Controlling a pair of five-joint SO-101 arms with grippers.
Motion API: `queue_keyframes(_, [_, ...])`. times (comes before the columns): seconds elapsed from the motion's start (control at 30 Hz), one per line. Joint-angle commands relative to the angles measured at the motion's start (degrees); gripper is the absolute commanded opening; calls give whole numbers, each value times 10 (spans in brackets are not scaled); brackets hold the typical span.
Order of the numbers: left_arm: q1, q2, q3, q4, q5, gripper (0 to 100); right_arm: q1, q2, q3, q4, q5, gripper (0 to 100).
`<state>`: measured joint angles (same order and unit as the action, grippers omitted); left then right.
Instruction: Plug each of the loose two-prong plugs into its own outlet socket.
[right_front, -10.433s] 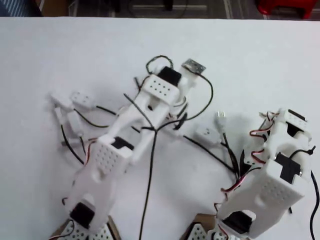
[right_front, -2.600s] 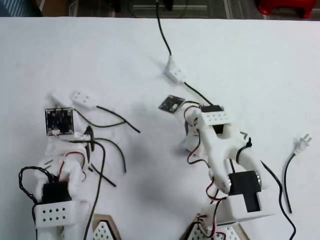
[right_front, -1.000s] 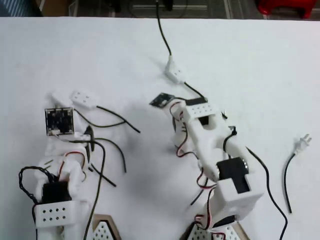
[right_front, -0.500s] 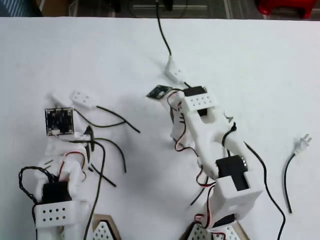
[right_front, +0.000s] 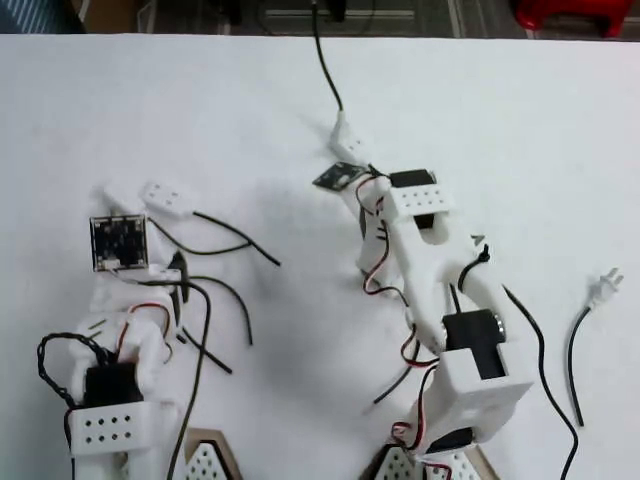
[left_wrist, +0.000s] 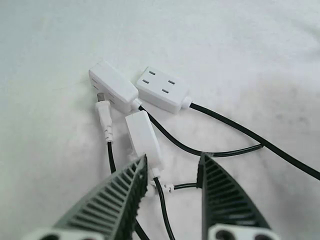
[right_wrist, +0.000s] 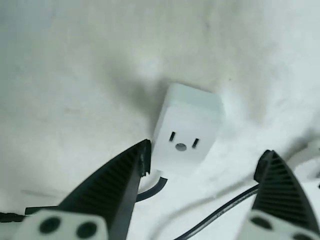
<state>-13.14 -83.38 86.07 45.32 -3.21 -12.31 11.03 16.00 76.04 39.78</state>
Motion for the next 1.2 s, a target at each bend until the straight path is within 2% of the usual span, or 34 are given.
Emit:
queue_keyframes(0.0, [6, -7, -4, -2, -6, 173, 9, -51, -36, -1, 7, 330])
queue_keyframes(0.3, [6, -7, -4, -2, -6, 173, 32, 9, -40, -6, 11, 330])
queue_keyframes(0.53, [6, -7, -4, -2, -6, 173, -14, 112, -42, -18, 4, 330])
queue_keyframes(0.73, [6, -7, -4, -2, -6, 173, -35, 122, -68, -14, -45, 324])
queue_keyframes(0.8, [6, -7, -4, -2, -6, 173, -49, 129, -66, -7, -45, 263])
queue_keyframes(0.97, [5, -7, -4, -1, -6, 173, -64, 187, -129, 51, -50, 37])
queue_keyframes(1.17, [5, -7, -4, -1, -6, 173, -43, 255, -230, 122, -51, 56])
